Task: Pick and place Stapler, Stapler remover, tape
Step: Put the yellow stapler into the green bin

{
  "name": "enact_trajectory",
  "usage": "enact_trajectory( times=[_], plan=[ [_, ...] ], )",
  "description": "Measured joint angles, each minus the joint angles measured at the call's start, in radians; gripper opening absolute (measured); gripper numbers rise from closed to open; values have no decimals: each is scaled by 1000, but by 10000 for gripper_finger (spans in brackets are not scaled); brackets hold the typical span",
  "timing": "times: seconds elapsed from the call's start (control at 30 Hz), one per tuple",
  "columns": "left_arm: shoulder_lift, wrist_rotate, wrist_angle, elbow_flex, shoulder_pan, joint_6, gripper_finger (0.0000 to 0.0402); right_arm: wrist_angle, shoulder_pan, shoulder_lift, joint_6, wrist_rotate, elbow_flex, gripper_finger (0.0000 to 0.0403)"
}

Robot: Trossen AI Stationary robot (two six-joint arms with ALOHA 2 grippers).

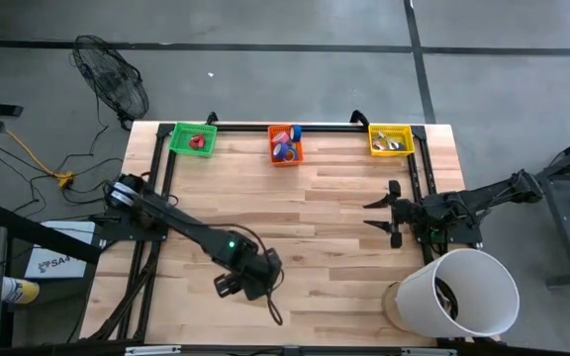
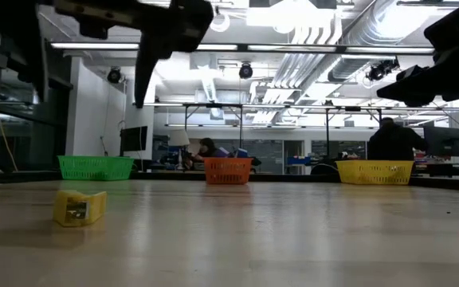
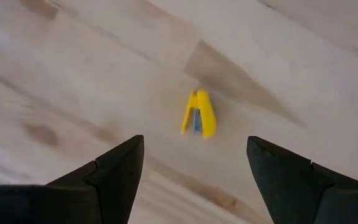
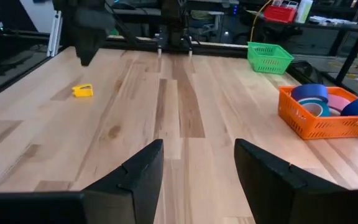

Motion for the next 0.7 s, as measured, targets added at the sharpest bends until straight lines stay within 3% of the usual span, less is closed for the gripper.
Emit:
enact_trajectory(
  times=[0.7],
  plan=[
    [204, -30, 79, 0, -15, 56, 280, 1, 0, 0, 25, 1, 0, 188]
  ],
)
